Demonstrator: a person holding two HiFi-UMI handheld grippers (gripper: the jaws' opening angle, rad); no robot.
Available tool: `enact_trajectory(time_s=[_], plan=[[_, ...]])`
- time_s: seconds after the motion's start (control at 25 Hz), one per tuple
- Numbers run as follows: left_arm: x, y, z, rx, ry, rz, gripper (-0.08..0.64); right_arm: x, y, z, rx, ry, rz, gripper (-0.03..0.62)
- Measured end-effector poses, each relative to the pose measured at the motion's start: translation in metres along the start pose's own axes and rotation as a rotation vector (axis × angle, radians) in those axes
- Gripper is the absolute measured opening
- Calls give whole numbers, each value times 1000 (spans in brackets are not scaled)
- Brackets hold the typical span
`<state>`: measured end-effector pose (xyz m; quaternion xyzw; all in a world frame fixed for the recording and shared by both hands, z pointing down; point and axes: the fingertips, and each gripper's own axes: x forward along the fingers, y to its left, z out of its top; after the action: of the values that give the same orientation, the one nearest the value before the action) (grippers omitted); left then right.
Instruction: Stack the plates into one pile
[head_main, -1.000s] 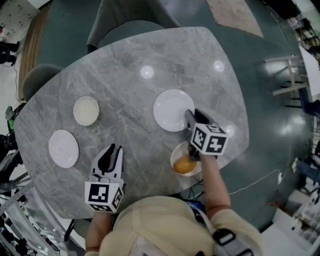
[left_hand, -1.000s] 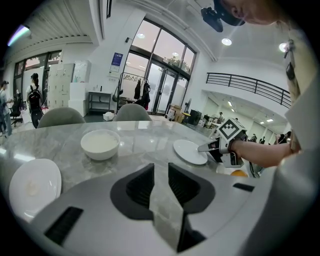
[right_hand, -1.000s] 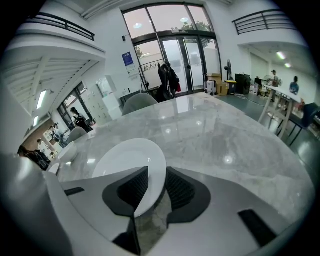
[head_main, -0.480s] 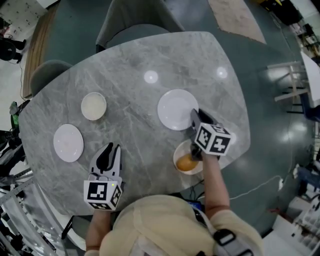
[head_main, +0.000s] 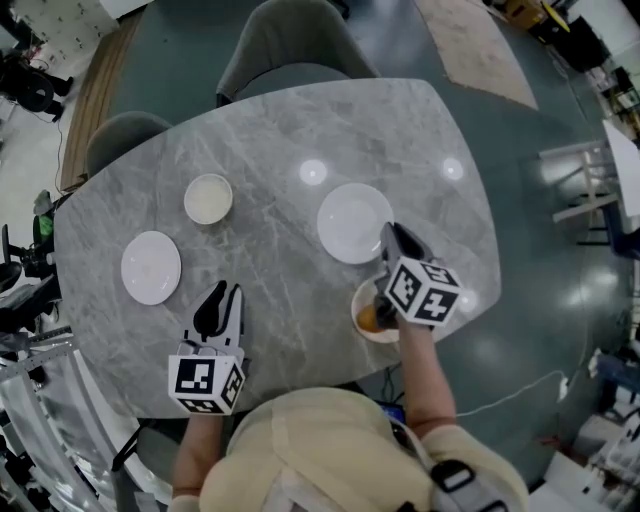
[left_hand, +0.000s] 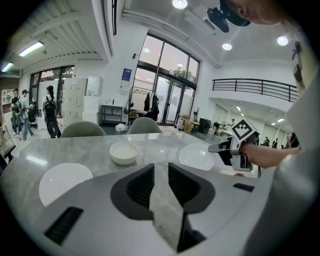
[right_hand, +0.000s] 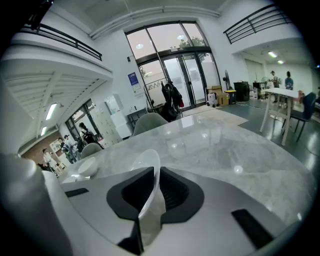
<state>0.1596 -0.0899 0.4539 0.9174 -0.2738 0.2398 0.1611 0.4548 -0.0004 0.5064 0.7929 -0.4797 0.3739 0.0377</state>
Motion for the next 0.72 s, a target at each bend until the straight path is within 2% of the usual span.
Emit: enact_trajectory(time_s=[0.48, 0.72], plan=[[-58, 7, -18, -80, -85, 104, 86, -37, 65, -4, 15, -79, 194, 14], [-92, 28, -30, -132, -117, 170, 86, -53, 90, -9, -9, -81, 246, 14]])
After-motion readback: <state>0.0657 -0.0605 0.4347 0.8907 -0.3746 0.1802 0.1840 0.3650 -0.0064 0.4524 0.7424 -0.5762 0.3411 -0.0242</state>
